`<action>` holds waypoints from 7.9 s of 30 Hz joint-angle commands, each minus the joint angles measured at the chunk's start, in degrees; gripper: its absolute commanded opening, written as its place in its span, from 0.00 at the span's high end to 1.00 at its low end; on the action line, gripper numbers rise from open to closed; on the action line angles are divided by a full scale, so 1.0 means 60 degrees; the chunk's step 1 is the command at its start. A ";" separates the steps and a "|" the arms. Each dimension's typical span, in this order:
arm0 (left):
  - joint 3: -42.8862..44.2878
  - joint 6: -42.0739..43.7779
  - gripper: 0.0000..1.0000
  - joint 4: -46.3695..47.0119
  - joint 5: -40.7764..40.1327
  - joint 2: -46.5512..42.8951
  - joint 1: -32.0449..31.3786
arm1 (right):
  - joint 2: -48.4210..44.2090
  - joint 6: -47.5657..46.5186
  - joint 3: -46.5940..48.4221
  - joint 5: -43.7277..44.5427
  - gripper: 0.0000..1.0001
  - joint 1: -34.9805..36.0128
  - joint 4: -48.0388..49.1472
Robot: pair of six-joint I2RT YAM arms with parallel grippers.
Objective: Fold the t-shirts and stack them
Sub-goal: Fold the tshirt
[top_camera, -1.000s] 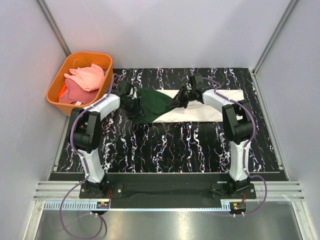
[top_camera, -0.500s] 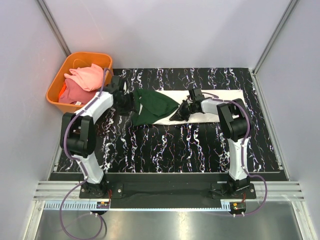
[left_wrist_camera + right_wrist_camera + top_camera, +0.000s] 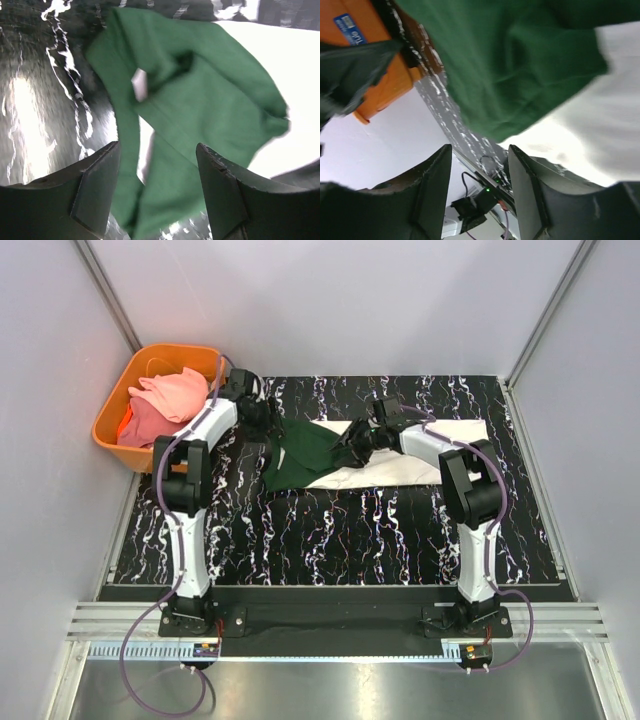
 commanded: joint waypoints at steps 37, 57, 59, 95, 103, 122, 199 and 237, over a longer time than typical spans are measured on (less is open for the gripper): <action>0.1239 0.0144 0.78 0.0464 0.0932 0.1605 -0.0087 | 0.1225 0.1204 0.0958 0.0411 0.46 0.0753 0.0254; 0.1166 -0.1233 1.00 0.0040 0.1122 0.0521 -0.0087 | 0.0903 0.0781 0.1412 0.0265 0.99 0.0680 0.0049; 0.1078 -0.1365 1.00 -0.0034 0.1151 0.0288 -0.0102 | 0.0772 0.0561 0.1383 -0.0028 1.00 0.0607 -0.0169; 0.1663 -0.1395 0.77 -0.0518 0.1225 0.0813 -0.0102 | 0.1445 -0.0817 0.2511 -0.2710 1.00 -0.0463 -0.0713; 0.1518 -0.1527 1.00 -0.0532 0.0888 0.0682 -0.0102 | 0.1416 -0.0847 0.2394 -0.2900 1.00 -0.0594 -0.0771; -0.2130 -0.1600 1.00 -0.0986 0.0814 -0.1691 -0.0248 | 0.1122 -0.2193 0.1500 -0.3443 1.00 -0.0800 -0.1738; 0.0624 -0.0765 0.75 -0.0752 -0.0313 0.0625 -0.0160 | 0.3174 -0.4450 0.5645 0.0191 0.85 -0.1752 -0.5327; -0.3727 -0.0295 0.54 -0.0327 -0.0987 -0.3066 -0.0761 | 0.0011 -0.5256 0.1589 -0.0615 0.68 -0.0551 -0.4404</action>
